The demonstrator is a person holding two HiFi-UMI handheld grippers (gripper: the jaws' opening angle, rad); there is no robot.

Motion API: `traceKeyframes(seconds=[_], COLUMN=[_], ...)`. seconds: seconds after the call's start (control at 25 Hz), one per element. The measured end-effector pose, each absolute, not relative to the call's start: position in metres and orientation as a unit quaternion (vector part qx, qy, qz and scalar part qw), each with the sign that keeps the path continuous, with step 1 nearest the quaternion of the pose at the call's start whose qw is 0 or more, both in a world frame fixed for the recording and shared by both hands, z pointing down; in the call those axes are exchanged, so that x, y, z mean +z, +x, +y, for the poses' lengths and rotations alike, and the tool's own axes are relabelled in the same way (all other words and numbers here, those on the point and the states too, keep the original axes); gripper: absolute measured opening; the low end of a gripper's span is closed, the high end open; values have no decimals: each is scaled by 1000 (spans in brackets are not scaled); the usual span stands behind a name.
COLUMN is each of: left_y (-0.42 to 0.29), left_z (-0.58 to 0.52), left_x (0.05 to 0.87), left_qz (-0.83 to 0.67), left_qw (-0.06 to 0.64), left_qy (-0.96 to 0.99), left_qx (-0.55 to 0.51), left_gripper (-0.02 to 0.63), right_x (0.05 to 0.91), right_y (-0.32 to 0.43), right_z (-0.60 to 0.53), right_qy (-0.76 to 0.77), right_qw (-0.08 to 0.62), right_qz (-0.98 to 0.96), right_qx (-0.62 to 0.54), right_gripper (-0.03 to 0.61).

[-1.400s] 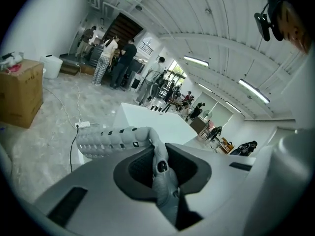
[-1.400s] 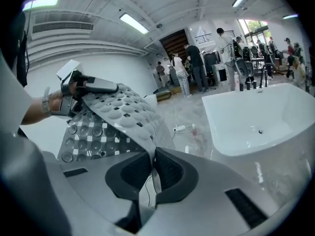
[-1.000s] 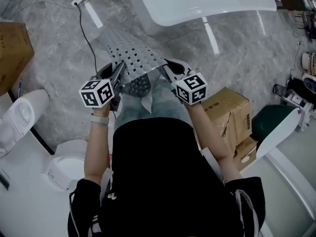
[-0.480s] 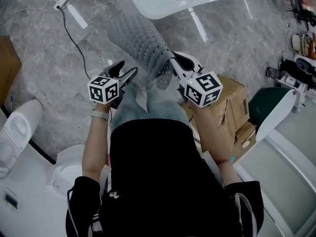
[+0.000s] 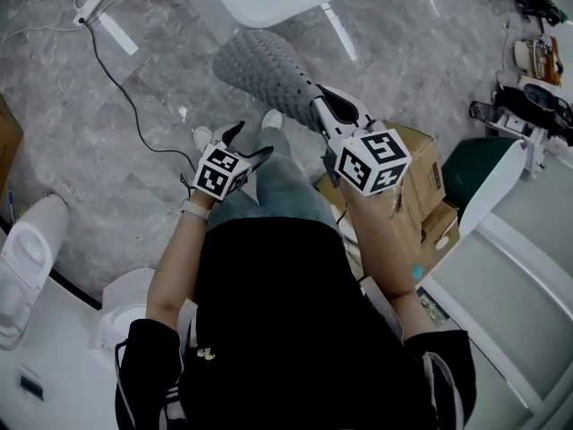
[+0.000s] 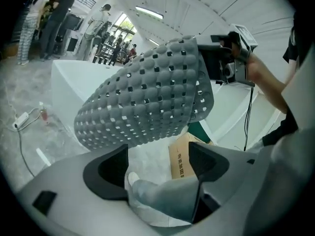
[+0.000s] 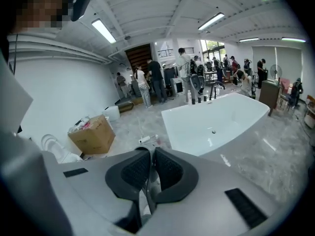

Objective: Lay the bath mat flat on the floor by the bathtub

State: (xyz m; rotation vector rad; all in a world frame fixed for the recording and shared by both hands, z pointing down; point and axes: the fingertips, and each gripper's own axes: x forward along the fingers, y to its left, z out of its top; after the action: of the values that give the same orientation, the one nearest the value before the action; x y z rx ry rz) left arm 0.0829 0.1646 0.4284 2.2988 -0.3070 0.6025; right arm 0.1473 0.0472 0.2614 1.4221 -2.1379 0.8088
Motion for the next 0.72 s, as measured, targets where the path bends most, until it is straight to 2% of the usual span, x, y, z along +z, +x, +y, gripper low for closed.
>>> traceKeyframes(seconds=[0.24,0.36,0.56,0.72], left_y=[117,120,96,65], left_z=[172,174,159,147], left_x=[406,398,402,429], left_qz=[-118,-137,-237,-300], left_qw=[342,324,313,303], left_qy=[909,914,899,875], left_qx=[209,201,193,227], left_gripper=[403,417,428,428], right_x=[256,258,267,273], right_y=[157,146,115,89], right_z=[53,59,65,69], right_qy=[550,549,517,492], right_qw=[173,169,183,187], right_qz=[-742,-738,-750,-757], right_qx=[341,355,371,387], right_gripper=[41,41,41,43])
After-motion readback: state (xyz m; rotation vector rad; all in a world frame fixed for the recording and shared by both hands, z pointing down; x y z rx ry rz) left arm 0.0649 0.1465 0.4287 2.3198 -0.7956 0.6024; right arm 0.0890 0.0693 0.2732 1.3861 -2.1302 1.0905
